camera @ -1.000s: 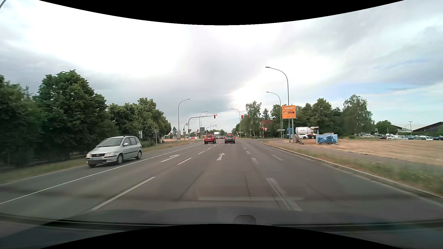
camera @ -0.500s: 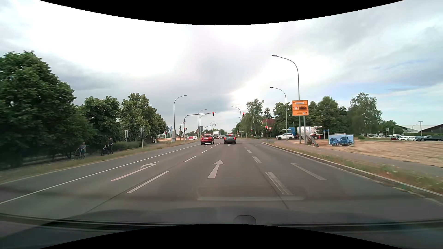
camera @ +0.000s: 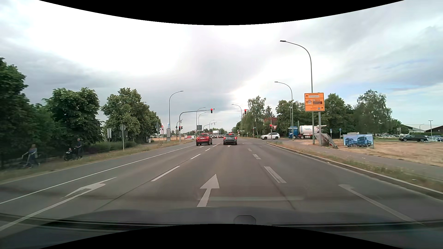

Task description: Follow the waypoints while adhering to traffic rules and regulations

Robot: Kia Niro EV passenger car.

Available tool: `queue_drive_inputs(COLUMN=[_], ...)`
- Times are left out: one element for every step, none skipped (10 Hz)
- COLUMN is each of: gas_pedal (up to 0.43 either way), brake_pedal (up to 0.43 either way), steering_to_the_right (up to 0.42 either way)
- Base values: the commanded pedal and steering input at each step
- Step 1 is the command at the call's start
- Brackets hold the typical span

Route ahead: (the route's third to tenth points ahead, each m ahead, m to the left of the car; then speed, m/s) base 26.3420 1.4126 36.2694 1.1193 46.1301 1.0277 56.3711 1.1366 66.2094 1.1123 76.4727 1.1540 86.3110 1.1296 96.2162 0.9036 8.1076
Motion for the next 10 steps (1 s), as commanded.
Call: queue_drive_inputs(gas_pedal=[0.000, 0.000, 0.000, 0.000, 0.000, 0.000, 0.000, 0.000, 0.000, 0.000], brake_pedal=[0.226, 0.226, 0.232, 0.232, 0.232, 0.238, 0.238, 0.238, 0.238, 0.232], steering_to_the_right=[-0.003, -0.003, -0.003, -0.002, -0.002, -0.002, 0.000, 0.004, 0.007, 0.008])
